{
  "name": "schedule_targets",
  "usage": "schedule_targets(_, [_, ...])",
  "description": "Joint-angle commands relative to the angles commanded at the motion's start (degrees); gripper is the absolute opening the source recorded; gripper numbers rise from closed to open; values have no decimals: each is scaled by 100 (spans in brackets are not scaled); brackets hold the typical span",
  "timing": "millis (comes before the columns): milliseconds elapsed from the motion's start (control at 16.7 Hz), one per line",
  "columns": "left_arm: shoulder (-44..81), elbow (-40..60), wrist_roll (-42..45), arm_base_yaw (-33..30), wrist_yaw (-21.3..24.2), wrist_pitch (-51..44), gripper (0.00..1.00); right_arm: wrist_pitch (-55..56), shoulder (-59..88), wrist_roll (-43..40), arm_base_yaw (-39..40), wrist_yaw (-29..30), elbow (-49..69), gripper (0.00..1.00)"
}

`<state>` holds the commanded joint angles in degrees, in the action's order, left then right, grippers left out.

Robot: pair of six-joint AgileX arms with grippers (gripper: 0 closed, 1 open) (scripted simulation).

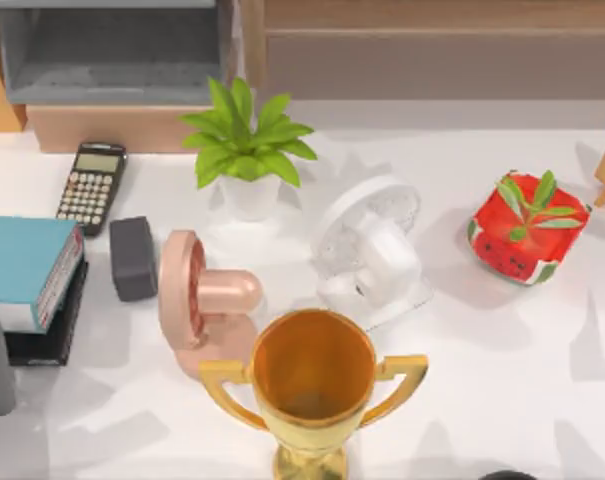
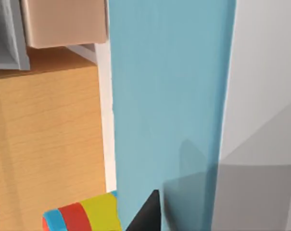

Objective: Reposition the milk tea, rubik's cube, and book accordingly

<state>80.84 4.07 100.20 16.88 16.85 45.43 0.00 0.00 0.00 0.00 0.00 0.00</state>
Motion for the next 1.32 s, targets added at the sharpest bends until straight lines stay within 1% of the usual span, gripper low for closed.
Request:
schedule_targets(180, [0, 0, 0, 0, 0, 0, 0, 0, 0, 0, 0, 0, 0, 100])
schedule_targets(960, [0, 0, 0, 0, 0, 0, 98, 0, 0, 0, 0, 0, 0, 100])
schedule_targets(1020, [0, 0, 0, 0, 0, 0, 100, 0, 0, 0, 0, 0, 0, 100])
schedule_targets(1320, [0, 0, 0, 0, 0, 0, 100, 0, 0, 0, 0, 0, 0, 100])
